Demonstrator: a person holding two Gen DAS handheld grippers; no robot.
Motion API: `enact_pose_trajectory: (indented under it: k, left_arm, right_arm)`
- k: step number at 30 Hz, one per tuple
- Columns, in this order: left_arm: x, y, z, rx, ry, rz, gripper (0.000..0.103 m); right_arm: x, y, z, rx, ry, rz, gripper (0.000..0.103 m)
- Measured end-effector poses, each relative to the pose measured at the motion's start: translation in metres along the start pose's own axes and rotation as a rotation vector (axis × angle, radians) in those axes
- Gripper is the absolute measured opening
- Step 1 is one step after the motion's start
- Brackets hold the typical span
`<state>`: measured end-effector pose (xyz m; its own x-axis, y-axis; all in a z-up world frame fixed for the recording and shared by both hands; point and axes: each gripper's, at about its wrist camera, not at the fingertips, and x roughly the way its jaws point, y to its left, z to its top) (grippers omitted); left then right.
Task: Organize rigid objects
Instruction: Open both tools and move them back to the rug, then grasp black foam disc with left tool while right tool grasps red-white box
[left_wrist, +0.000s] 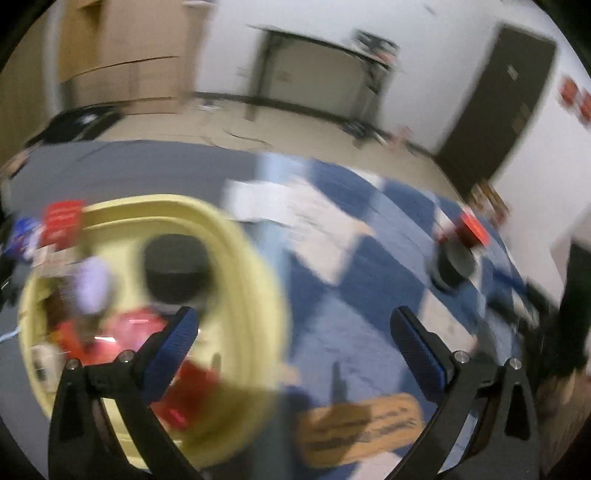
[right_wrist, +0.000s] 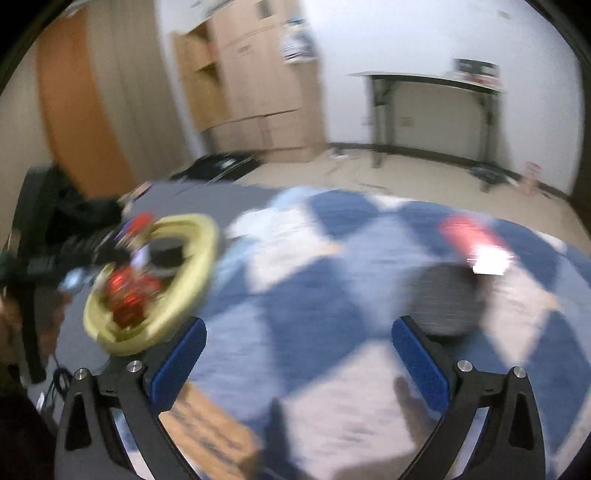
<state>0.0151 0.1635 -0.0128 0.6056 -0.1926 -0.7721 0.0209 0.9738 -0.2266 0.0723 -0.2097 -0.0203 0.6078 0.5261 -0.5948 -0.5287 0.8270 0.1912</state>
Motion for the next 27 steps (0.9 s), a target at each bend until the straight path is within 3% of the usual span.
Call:
enact_pose_trajectory:
  k: [5, 9, 12, 16, 21, 23, 27]
  left_arm:
    - [0.039, -0.082, 0.003, 0.101, 0.057, -0.084, 0.103]
    - [0.076, -0.142, 0.002, 0.174, 0.082, -0.149, 0.103]
    - [0.1, -0.174, 0.004, 0.243, 0.084, -0.137, 0.103]
    - [0.129, -0.19, 0.014, 0.256, 0.095, -0.107, 0.103]
    - [0.155, -0.196, 0.026, 0.208, 0.081, -0.126, 0.101]
    - [0.162, -0.199, 0.028, 0.199, 0.083, -0.119, 0.07]
    - [0.157, -0.19, 0.026, 0.195, 0.068, -0.137, 0.069]
  right_arm:
    - [-0.018, -0.082, 0.006, 0.136, 0.016, -0.059, 0.103]
    - [-0.014, -0.123, 0.007, 0.285, 0.05, 0.041, 0.103]
    - [-0.009, -0.145, 0.009, 0.396, 0.033, 0.136, 0.103]
    - [-0.003, -0.169, 0.007, 0.452, 0.01, 0.165, 0.103]
    - [0.015, -0.189, -0.004, 0.499, 0.013, 0.177, 0.103]
    - [0.02, -0.194, -0.006, 0.524, 0.014, 0.193, 0.103]
    - [0.033, -0.201, -0.012, 0.584, 0.018, 0.237, 0.103]
